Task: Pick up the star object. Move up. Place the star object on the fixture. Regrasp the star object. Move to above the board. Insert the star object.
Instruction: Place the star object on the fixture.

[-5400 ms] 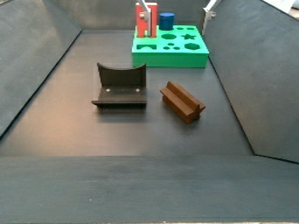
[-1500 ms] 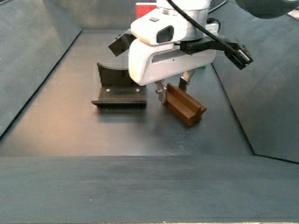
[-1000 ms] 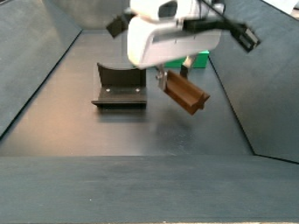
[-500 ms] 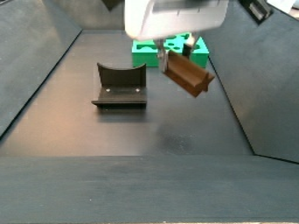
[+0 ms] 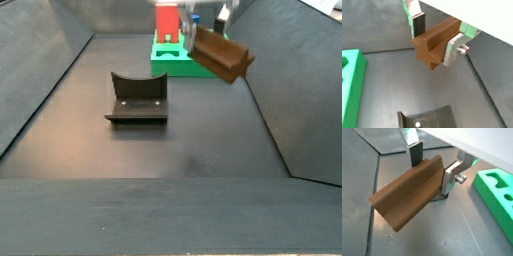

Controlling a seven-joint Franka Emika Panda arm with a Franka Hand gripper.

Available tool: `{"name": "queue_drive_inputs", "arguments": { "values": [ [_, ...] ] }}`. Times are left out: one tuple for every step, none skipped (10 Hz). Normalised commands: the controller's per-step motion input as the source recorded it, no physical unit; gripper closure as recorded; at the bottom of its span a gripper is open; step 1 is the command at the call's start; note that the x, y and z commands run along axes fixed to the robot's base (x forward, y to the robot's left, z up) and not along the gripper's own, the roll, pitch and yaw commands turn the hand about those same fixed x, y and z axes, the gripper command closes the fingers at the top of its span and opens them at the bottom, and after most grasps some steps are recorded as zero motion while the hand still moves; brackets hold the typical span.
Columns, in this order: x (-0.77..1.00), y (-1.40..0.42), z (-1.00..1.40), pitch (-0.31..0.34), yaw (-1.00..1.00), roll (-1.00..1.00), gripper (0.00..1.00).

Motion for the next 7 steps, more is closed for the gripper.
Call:
{"name": "queue_drive_inputs", "arguments": {
  "values": [
    [1.0,-0.68,0.0,0.036,-1.0,-0.02,1.0],
    [1.0,-0.65,-0.08,0.051,-1.0,-0.02,1.0],
    [1.0,-0.57,-0.07,0.054,-1.0,-0.02,1.0],
    [1.0,-0.43,-0.05,0.069,-1.0,-0.02,1.0],
    [1.0,-0.39,-0.05,0.095,-1.0,-0.02,1.0],
    [1.0,-0.31,-0.04,0.123,-0.83,-0.02,1.0],
    [1.0,-0.27,-0.03,0.131,-0.68,-0.01,1.0]
  ]
}}
